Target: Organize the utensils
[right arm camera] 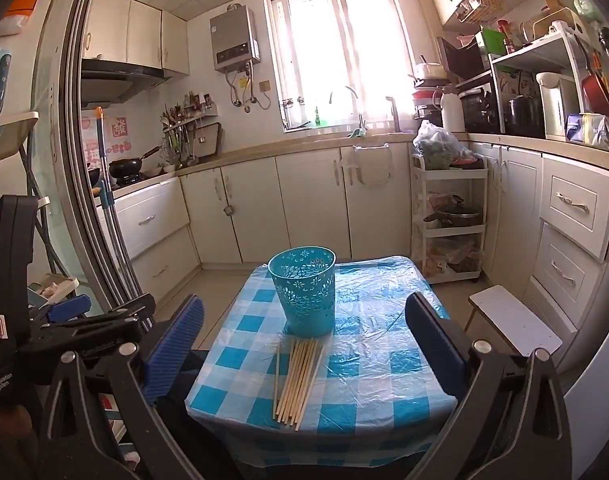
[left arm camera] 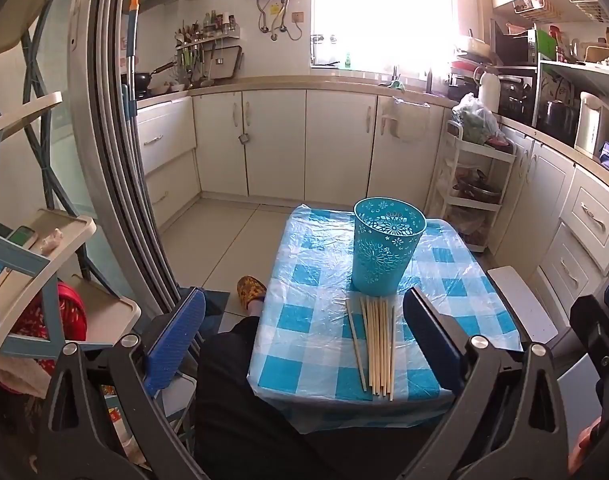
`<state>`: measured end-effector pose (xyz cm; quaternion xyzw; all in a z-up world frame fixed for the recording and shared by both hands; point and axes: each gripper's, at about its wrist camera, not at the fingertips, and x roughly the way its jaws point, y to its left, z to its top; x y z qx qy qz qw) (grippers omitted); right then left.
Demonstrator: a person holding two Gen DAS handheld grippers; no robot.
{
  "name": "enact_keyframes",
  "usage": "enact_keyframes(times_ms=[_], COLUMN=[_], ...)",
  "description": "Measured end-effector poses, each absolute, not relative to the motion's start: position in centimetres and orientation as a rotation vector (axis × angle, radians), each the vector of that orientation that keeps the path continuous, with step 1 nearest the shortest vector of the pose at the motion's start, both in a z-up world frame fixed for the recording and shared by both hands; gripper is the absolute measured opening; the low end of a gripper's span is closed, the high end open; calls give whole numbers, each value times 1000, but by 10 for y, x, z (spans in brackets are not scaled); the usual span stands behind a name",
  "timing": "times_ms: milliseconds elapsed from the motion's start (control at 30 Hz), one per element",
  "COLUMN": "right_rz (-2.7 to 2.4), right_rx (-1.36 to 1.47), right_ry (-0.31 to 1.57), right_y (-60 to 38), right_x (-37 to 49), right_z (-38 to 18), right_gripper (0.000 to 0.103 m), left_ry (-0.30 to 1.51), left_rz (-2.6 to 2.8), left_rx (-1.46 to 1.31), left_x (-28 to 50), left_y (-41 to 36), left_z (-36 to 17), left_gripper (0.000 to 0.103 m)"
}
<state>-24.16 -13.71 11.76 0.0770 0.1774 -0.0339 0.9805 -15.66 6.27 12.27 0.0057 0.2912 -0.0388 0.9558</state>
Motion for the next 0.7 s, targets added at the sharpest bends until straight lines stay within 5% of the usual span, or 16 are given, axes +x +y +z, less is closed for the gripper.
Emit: enact_keyframes(times_ms=[700], right_rz=[-62], right_rx=[152], right_ry=[342], right_y=[-139], right_x=[-245], right_z=[118], right_gripper=[97], left_ry=[589], left_rz=[-77], left_rx=[12], left_x=[-158], left_y=[60], left_z=[122], left_gripper=[95])
